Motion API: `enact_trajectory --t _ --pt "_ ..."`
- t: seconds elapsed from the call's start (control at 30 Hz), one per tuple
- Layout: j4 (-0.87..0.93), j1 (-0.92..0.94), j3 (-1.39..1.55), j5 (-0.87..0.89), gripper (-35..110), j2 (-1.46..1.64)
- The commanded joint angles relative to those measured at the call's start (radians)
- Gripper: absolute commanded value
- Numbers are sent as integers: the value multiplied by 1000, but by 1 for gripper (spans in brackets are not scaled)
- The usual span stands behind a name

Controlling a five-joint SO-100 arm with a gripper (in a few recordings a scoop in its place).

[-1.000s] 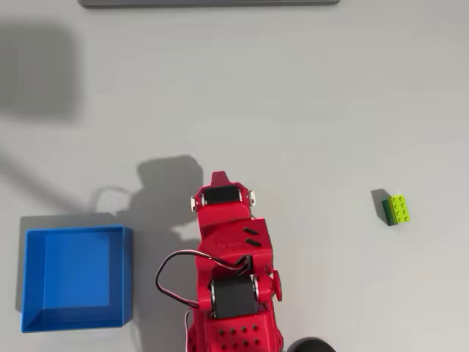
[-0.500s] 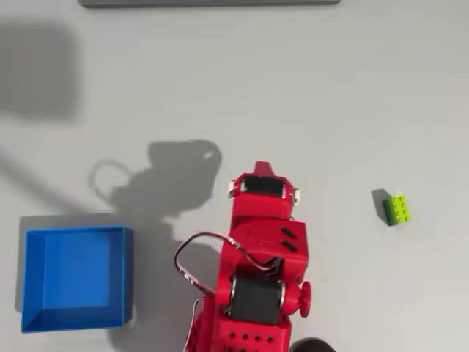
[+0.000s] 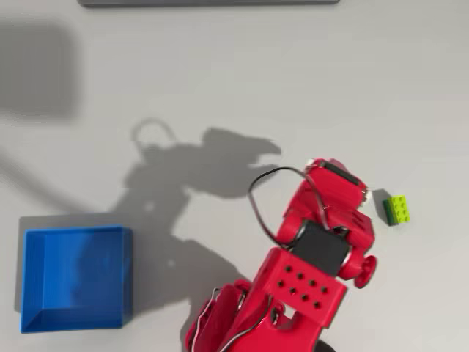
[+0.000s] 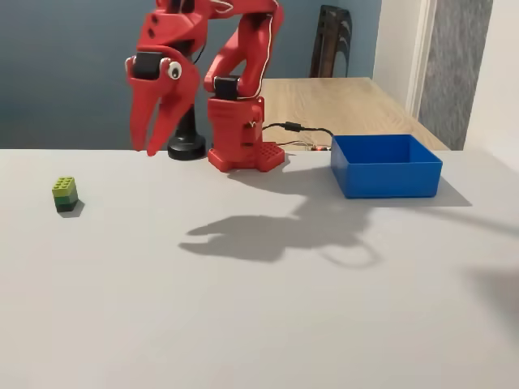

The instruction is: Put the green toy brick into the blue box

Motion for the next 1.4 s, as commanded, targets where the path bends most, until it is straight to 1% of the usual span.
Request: enact_trajectory --t 0.0,0.27,0.43,0.6,0.9,1.37 --pt "12 130 -110 6 19 -103" --pt "9 284 -216 31 30 -290" --pt "2 350 -293 63 30 -391" --pt "-51 396 -344 87 29 -466" --pt "-114 433 -414 117 29 -606" --pt "-250 422 -353 129 27 -759"
